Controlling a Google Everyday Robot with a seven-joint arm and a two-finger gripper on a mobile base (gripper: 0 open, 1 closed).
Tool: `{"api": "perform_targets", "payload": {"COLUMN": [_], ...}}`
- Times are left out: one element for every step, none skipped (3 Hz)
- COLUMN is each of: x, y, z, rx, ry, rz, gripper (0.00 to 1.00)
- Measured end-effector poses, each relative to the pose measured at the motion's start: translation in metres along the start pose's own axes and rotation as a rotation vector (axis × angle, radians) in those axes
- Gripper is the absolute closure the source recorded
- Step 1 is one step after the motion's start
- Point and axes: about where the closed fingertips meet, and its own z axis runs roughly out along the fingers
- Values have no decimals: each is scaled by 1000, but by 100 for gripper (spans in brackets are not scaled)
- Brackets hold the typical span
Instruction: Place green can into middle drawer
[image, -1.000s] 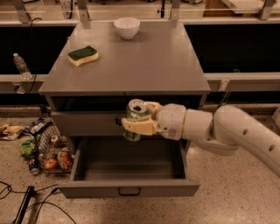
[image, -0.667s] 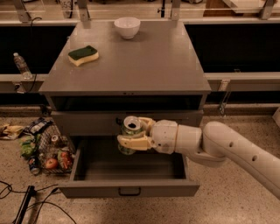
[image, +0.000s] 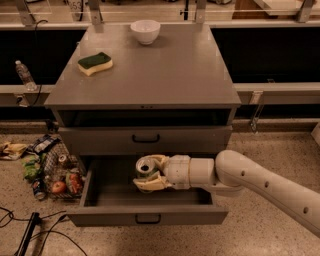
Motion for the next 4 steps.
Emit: {"api": "perform_targets", "payload": {"x": [0,45,83,114], "y": [0,-5,-14,-28], "z": [0,42,91,119], "rx": [0,-14,-56,-60], "ry": [0,-32,-63,-58], "rz": [0,-2,-18,-48], "gripper": [100,100,100,100]}}
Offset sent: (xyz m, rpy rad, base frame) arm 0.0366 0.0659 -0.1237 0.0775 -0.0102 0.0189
